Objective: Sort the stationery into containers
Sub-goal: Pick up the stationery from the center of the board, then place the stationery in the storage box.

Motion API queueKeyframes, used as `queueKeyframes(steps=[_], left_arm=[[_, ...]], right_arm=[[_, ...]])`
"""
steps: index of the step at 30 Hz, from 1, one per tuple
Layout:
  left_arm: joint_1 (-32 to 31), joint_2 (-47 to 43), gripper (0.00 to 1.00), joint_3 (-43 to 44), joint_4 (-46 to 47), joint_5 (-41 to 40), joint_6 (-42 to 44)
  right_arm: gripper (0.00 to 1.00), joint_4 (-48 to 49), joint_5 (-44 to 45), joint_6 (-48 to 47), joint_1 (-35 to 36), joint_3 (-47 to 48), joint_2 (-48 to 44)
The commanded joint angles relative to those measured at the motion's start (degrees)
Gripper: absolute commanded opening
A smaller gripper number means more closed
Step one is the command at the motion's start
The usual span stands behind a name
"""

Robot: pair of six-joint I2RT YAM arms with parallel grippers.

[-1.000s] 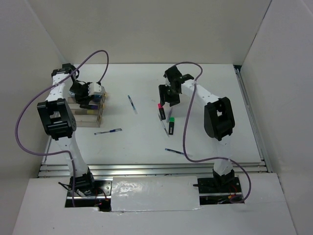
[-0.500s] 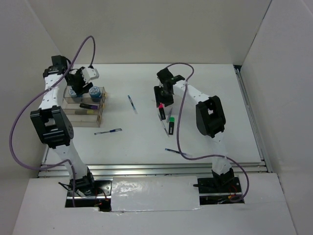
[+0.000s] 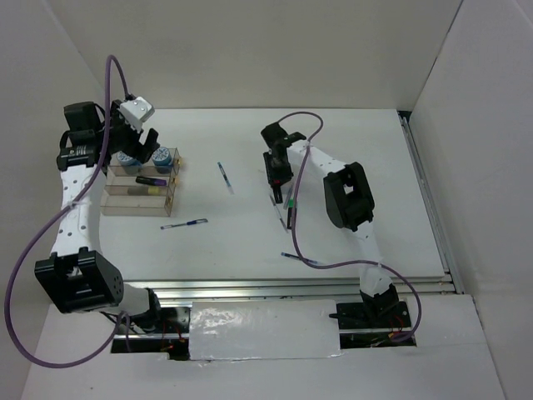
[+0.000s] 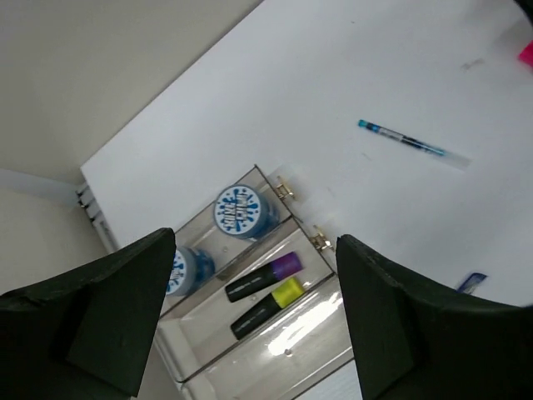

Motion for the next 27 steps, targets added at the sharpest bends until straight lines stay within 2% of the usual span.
queueKeyframes(steps=[1,2,4,5,6,9,12,13,14,15,16,19,23,27], left_arm=[[0.26,-2.32,0.90,-1.50,0.91,5.06,-8.06],[0.17,-3.63,0.88,-2.81,1.07,5.67,-9.11],[0.08,-4.61,0.79,-4.14,1.60,6.47,-13.85],[0.08,-5.22,0.78,-5.45,1.86,8.04,-16.82],[0.08,-5.49,0.78,-5.98,1.78,9.45,-18.07],[-1.75,-7.16,0.78,-9.93,5.63,13.41,-25.53],[-6.49,-10.67,0.75,-16.34,11.52,9.92,-34.83],[-9.99,-12.07,0.69,-18.19,13.62,7.90,-37.83],[-11.94,-12.52,0.68,-18.81,14.08,6.05,-40.29],[-13.52,-12.96,0.70,-19.17,14.43,2.64,-41.10],[-18.32,-13.57,0.72,-19.34,15.13,0.60,-42.07],[-23.36,-13.06,0.73,-19.00,16.36,-4.85,-46.63],[-26.71,-9.90,0.72,-16.28,15.93,-6.54,-53.14],[-30.40,-6.47,0.71,-13.55,15.75,-4.25,-57.98]], right_arm=[[0.36,-1.72,2.46,-0.03,0.83,2.08,2.00],[0.30,-1.99,2.38,-0.29,0.83,2.43,2.17],[0.09,-2.34,1.42,-0.38,0.74,3.05,2.18],[0.00,-2.60,0.97,-0.56,0.39,3.40,2.00],[0.00,-2.78,0.53,-0.64,0.04,3.58,1.39],[0.00,-2.34,-9.20,-1.26,-2.86,3.23,-3.17],[0.00,0.63,-17.21,-1.00,-5.58,0.60,-12.04],[0.00,4.91,-17.66,0.48,-5.85,-3.32,-18.33],[0.00,6.96,-16.53,1.45,-5.94,-5.63,-24.22],[0.00,8.28,-15.56,2.60,-5.59,-8.09,-26.19],[0.00,8.21,-14.07,2.95,-4.98,-8.20,-27.69],[0.00,6.98,-10.02,5.76,-2.34,-9.34,-31.48],[0.00,7.33,-9.40,12.44,-0.06,-11.80,-34.64],[0.00,8.65,-7.05,16.84,2.75,-14.61,-37.99]])
